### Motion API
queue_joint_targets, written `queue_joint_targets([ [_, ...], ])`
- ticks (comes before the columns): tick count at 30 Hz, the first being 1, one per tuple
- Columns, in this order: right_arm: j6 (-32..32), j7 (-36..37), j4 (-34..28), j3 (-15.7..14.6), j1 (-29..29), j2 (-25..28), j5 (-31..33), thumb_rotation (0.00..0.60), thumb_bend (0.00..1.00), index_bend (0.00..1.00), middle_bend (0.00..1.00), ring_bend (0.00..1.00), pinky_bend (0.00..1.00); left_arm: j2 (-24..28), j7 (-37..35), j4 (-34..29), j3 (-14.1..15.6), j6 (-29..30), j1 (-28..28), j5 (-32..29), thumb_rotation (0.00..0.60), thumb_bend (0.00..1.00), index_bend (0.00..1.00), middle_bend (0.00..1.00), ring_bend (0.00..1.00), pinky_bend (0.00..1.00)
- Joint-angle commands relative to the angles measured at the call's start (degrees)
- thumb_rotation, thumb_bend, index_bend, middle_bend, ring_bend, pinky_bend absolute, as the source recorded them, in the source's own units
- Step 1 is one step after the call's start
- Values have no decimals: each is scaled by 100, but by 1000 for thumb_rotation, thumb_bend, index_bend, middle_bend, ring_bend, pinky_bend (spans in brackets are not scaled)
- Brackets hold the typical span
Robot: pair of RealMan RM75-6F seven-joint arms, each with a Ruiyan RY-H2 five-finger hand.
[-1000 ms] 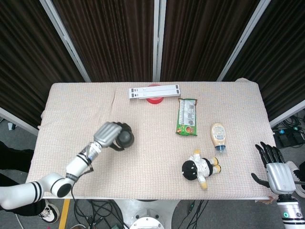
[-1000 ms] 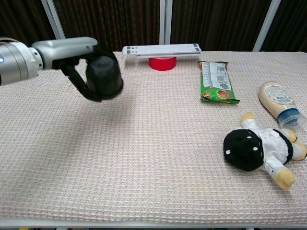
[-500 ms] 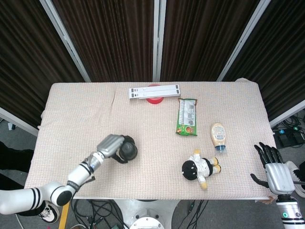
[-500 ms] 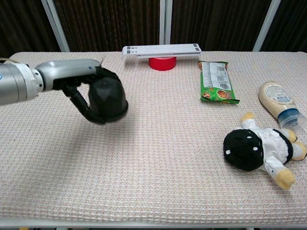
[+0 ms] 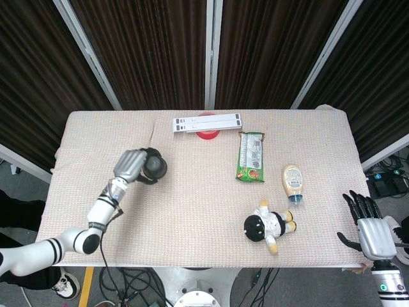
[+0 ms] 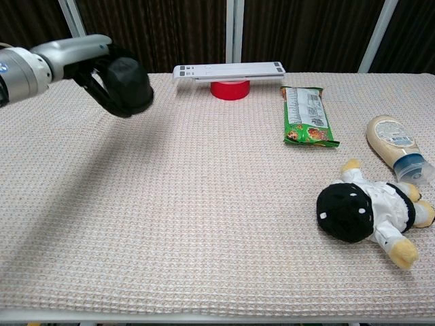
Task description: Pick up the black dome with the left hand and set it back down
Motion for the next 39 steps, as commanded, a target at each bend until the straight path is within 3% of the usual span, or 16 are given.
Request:
queue_joint_targets([
  [1,-33,-2,12,-3,5,-8,14,600,96,0,0,0,0,-60,191,-165,-120,-48,-48,-228,600,225,404,491,344,400],
  [6,-96,-27,31,-49,28,-52,-27,600,96,0,0,0,0,356,-95,-2217,709,115,322,1231,600,225,402,490,344,399],
  [8,-63,-34,18,-48,24,-47,-48,600,97,0,0,0,0,422,-217,-2824,1065,133,392,1850,600,225,400,490,344,400],
  [10,-24,-28,2,-38,15,-29,-53,600,97,0,0,0,0,466,-343,-3012,1199,59,377,2076,600,226,398,490,344,400],
  [14,-11,20,14,-18,-5,2,-8,600,96,0,0,0,0,360,-359,-2344,809,91,273,1545,600,225,397,491,344,401],
  [20,-40,39,33,-24,10,-12,-16,600,96,0,0,0,0,-227,370,-183,-85,282,-112,62,600,225,397,491,344,400],
  [23,44,23,-4,-11,-8,19,-44,600,96,0,0,0,0,-380,505,358,-313,265,-232,-375,600,225,396,491,344,400],
  [27,146,-15,-76,8,-24,69,-86,600,96,0,0,0,0,-290,436,-113,-75,265,-77,-210,600,225,393,490,344,399],
  [34,174,-189,-215,-51,-3,71,-224,600,97,0,0,0,0,-253,8,-1818,797,173,325,621,600,226,386,491,344,397],
  [37,124,-222,-239,-52,15,63,-208,600,96,0,0,0,0,-214,-156,-2319,896,139,318,1040,600,226,385,491,344,396],
  [39,115,-223,-243,-37,18,68,-182,600,96,0,0,0,0,-197,-152,-2375,808,265,278,1277,600,226,385,490,344,397],
])
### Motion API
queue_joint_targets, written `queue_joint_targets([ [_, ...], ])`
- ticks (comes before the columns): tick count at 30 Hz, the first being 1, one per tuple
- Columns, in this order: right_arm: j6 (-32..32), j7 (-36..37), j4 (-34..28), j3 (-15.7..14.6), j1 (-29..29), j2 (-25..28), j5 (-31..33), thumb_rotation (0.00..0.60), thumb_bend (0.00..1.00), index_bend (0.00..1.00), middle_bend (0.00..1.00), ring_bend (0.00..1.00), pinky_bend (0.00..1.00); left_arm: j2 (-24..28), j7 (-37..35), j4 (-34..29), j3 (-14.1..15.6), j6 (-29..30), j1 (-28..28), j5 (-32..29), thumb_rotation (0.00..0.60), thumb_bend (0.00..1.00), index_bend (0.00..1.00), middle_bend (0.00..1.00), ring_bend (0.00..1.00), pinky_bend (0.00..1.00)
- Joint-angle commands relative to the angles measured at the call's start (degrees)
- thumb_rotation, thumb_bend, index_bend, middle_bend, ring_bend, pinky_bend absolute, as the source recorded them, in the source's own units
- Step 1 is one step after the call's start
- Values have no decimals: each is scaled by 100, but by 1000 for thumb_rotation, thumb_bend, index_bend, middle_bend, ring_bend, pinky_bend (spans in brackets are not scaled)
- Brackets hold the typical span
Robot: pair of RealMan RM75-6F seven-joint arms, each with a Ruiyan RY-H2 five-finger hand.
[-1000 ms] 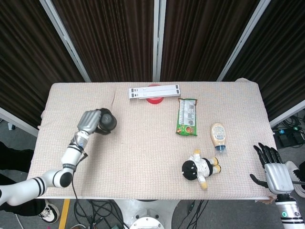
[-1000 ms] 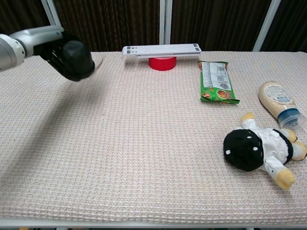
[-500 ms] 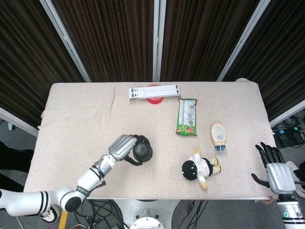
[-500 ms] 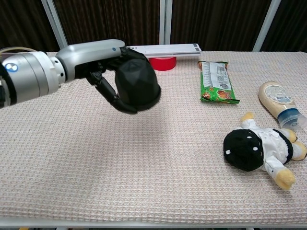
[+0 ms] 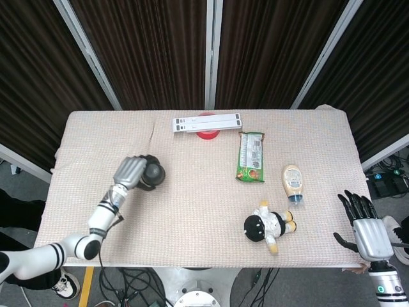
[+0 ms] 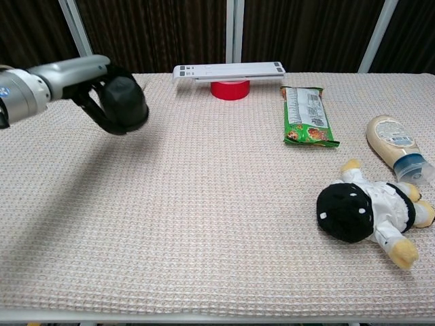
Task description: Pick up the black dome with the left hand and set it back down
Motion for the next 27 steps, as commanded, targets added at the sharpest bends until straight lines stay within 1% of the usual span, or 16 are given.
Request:
queue_joint_targets([
  [1,-7,17,3,19,1,5,35,600,96,0,0,0,0,-44,-249,-1729,201,97,86,634,600,226,385,490,344,397],
  [3,-14,50,29,28,-4,2,62,600,96,0,0,0,0,-56,-303,-1528,11,1,16,312,600,226,386,490,344,398],
  [4,-27,72,49,30,-5,-1,80,600,96,0,0,0,0,-81,-264,-1325,-96,-49,-45,110,600,225,386,490,344,398],
  [7,-42,117,88,37,-3,-8,101,600,96,0,0,0,0,-229,-97,-815,-199,24,-111,-140,600,225,388,490,344,398],
  [11,17,107,69,47,-1,5,61,600,96,0,0,0,0,-543,116,-126,-167,196,-127,-238,600,225,389,490,344,396],
  [14,104,54,-25,53,-3,48,-6,600,96,0,0,0,0,-752,153,324,-133,160,-129,-349,600,226,389,490,344,394],
  [17,188,-37,-157,69,1,109,-70,600,96,0,0,0,0,-840,80,502,-75,82,-94,-367,600,225,389,491,344,394],
  [23,182,-155,-310,67,24,150,-104,600,96,0,0,0,0,-1019,-40,685,17,310,-3,-39,600,226,388,490,344,393],
  [27,135,-171,-322,65,34,143,-76,600,96,0,0,0,0,-1193,-103,912,41,336,-1,79,600,226,388,490,344,393],
])
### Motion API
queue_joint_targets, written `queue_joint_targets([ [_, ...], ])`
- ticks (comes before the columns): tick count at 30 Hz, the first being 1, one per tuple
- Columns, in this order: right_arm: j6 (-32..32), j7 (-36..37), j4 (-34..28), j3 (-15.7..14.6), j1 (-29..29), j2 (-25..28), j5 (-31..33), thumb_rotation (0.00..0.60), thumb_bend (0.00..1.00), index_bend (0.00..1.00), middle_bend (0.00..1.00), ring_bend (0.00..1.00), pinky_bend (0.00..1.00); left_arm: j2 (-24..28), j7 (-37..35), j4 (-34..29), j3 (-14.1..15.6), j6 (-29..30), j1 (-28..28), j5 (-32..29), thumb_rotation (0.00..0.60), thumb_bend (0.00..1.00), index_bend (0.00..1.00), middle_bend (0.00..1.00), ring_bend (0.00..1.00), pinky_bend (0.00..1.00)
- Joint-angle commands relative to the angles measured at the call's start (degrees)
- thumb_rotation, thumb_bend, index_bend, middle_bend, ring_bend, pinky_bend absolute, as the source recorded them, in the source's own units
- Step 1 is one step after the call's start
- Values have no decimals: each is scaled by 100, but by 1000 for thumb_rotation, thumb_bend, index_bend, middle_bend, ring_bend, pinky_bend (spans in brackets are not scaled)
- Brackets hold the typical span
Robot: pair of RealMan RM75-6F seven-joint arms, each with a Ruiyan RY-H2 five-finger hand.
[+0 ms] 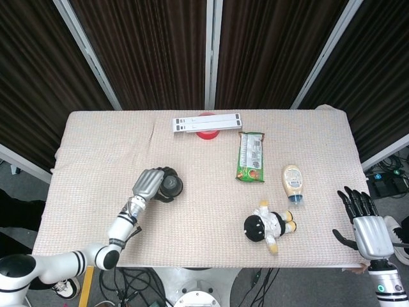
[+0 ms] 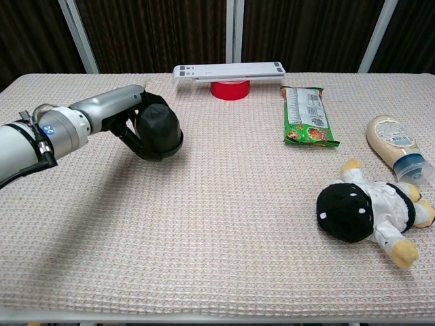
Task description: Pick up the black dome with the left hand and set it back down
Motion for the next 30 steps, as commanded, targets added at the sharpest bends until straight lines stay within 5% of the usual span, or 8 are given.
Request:
queue_joint_targets([
  [1,-9,-8,-1,1,3,1,12,600,96,0,0,0,0,-174,-67,223,38,54,20,125,600,226,386,490,344,393],
  [16,-14,26,25,4,-7,7,47,600,96,0,0,0,0,-482,-573,886,112,-106,53,515,600,118,177,286,161,234],
  [30,-15,27,28,6,-16,14,69,600,96,0,0,0,0,-400,-611,815,87,-111,104,660,600,93,164,273,154,225],
])
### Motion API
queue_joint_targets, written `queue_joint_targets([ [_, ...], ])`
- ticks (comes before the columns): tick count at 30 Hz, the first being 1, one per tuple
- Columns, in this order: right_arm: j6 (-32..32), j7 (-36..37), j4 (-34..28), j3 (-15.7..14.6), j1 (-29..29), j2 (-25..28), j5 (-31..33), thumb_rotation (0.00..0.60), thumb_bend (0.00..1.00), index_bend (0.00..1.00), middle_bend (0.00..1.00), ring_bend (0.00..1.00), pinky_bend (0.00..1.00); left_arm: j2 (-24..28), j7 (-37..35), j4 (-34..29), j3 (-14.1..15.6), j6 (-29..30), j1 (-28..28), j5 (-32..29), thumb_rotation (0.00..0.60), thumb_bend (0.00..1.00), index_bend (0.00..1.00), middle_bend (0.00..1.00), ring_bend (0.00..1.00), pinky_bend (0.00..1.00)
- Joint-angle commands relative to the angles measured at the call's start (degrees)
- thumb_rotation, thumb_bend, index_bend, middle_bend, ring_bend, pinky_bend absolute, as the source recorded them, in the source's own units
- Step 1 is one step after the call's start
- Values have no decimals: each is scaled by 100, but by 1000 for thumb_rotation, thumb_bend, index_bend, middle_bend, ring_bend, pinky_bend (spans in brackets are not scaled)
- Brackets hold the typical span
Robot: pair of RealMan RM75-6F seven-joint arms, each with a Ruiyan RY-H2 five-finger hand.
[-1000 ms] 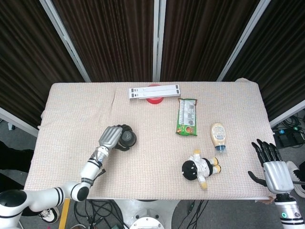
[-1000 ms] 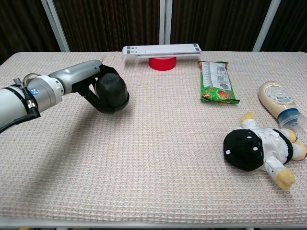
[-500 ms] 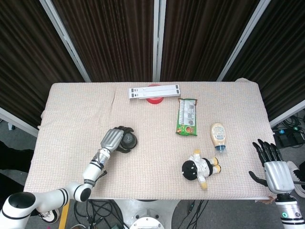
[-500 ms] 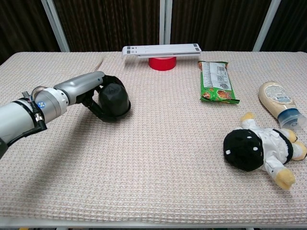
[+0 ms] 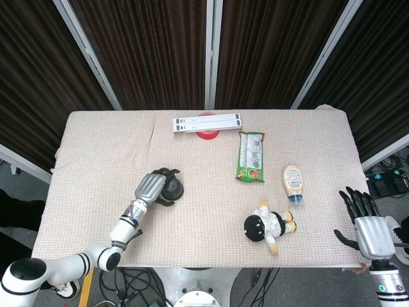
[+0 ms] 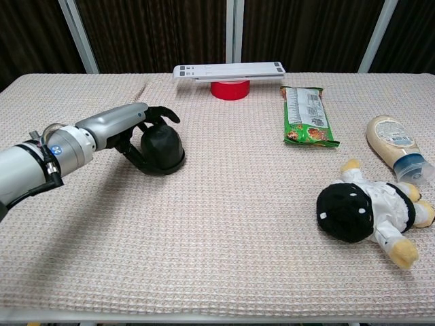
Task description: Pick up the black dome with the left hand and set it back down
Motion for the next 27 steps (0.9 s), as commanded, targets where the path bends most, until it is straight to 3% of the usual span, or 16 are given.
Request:
queue_joint_targets([
  [1,-8,4,6,-1,0,0,7,600,96,0,0,0,0,42,10,-50,-51,30,-16,29,600,93,164,272,154,226],
  [16,-39,33,46,9,7,-19,40,600,96,0,0,0,0,216,38,-341,-166,6,2,-38,600,123,234,413,284,357],
  [27,-44,55,80,11,-1,-25,61,600,96,0,0,0,0,587,184,-841,-394,308,7,10,600,142,246,425,288,360],
])
